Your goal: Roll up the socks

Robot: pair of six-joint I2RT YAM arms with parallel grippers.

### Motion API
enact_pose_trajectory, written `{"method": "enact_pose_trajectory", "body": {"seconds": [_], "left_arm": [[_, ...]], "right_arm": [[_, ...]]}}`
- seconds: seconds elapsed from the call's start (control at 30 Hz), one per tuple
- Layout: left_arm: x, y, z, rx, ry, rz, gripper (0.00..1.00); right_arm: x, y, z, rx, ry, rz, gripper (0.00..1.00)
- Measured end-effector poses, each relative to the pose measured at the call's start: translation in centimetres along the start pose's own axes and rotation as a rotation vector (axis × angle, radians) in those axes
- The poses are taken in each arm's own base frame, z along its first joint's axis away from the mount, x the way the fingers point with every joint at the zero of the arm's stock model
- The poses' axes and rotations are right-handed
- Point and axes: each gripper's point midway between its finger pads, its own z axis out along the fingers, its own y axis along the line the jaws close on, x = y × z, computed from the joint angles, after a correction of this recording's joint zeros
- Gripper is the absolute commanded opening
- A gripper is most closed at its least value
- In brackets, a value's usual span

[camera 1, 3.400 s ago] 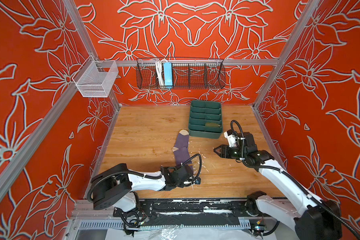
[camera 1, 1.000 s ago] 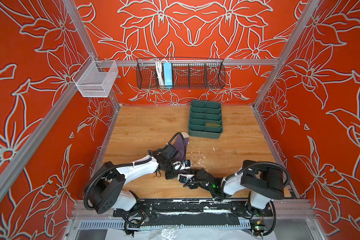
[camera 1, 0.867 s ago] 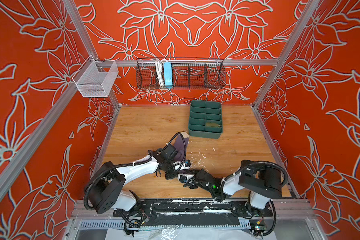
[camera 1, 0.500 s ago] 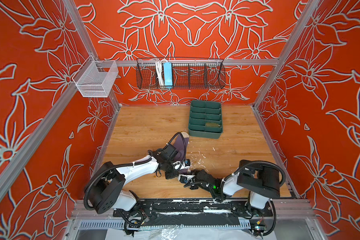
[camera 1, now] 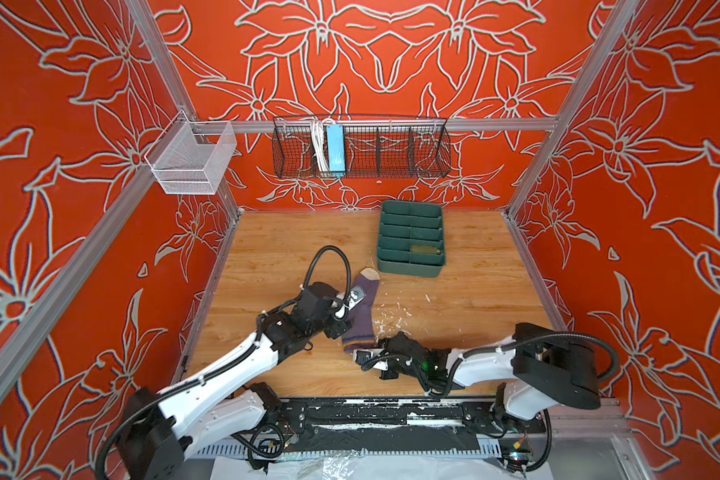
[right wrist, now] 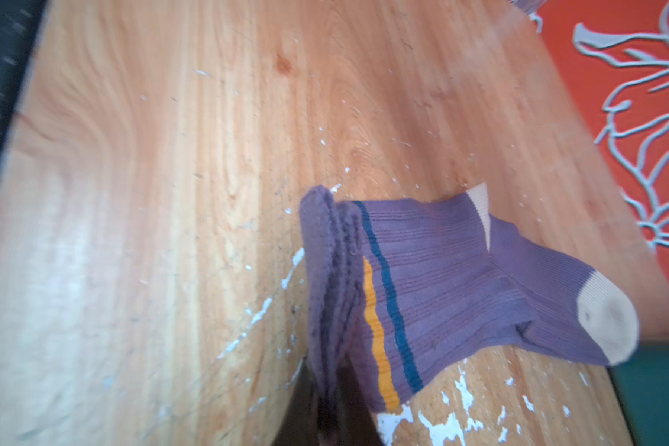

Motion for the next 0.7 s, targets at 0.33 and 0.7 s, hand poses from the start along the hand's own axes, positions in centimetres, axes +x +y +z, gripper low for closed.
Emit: {"method": "enact_pose_trajectory", "body": {"seconds": [0.33, 0.7], "left_arm": [[-4.8, 6.9, -12.8, -0.319, -0.392, -0.112, 0.89], [-1.9, -0.5, -10.7, 0.008, -0.27, 0.472, 0.89]], "right_arm": [[1.0, 1.1, 0.7, -0.221, 0.145, 0.123, 0.03], [0.2, 0.9, 2.6, -0.547, 0.187, 0.428, 0.0]]}}
